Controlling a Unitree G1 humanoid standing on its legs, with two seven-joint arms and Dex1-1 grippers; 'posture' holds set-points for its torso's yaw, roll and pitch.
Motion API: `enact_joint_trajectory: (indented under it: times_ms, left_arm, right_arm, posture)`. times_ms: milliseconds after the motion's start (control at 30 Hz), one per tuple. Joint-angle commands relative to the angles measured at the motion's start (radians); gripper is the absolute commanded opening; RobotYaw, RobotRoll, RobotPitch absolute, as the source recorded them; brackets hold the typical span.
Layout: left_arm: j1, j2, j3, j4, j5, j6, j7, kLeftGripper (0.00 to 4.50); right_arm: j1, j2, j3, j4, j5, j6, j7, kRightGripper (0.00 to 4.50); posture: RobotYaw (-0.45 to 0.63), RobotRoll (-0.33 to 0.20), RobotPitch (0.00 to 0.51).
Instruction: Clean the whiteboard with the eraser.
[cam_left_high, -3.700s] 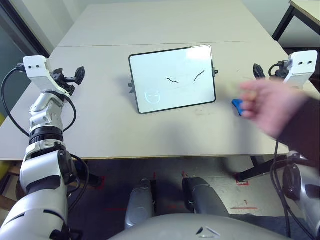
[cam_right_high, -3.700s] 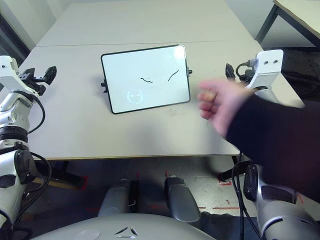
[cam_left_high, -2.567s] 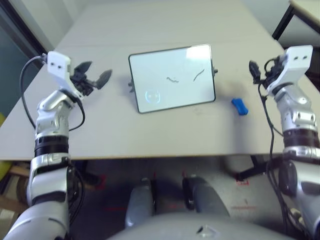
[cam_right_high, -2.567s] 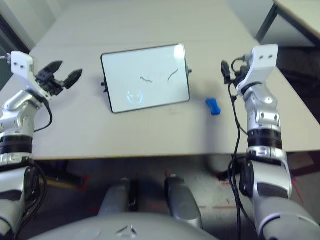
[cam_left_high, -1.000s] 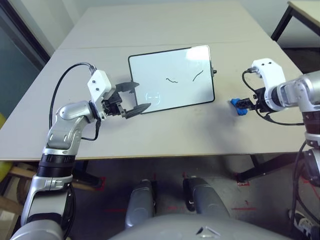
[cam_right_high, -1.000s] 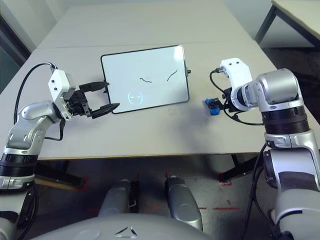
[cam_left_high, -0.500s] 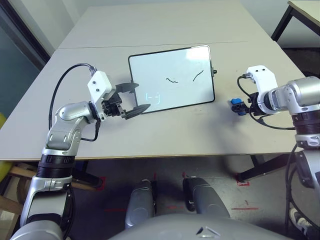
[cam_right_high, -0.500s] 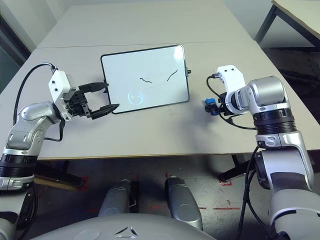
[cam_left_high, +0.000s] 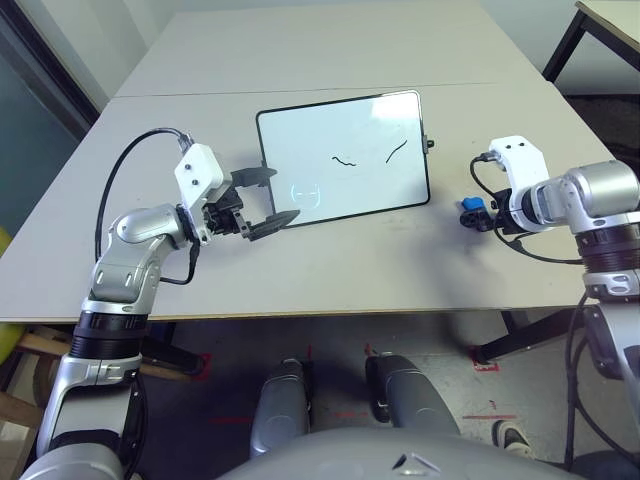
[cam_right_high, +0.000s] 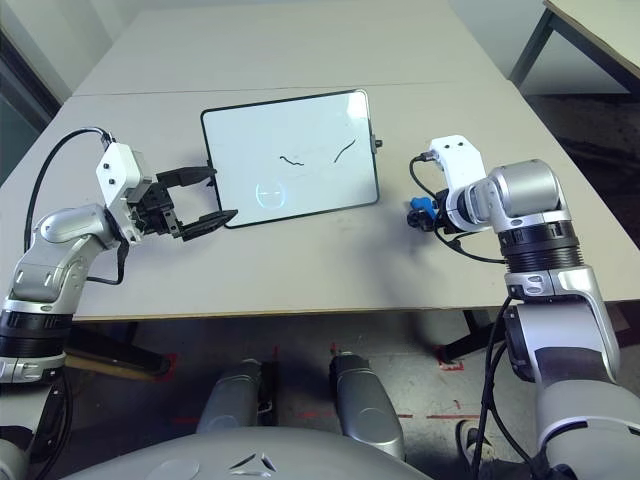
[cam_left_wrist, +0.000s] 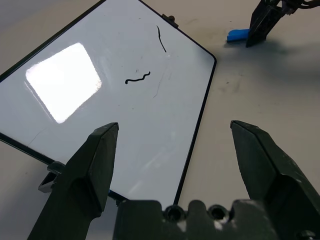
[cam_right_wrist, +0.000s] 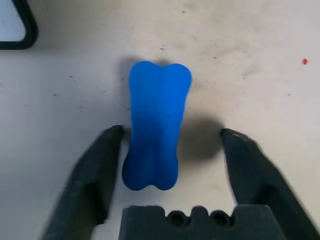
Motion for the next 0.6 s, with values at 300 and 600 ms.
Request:
enact_joint_trajectory:
  times_ms: [300, 600]
  left_arm:
    - [0.003, 0.002, -0.013, -0.010, 0.016, 0.000, 0.009, 4.50]
    - [-0.002, 0.001, -0.017, -0.003, 0.022, -0.005, 0.011, 4.50]
  right_arm:
    - [0.007, -0.036, 0.070, -0.071, -0.020, -0.051, 0.035, 0.21]
    - [-0.043, -0.219, 0.441, -0.153, -0.340, -0.583, 0.172, 0.21]
  posture:
    - [-0.14, 0.000, 0.105]
    - [-0.15, 0.000, 0.103]
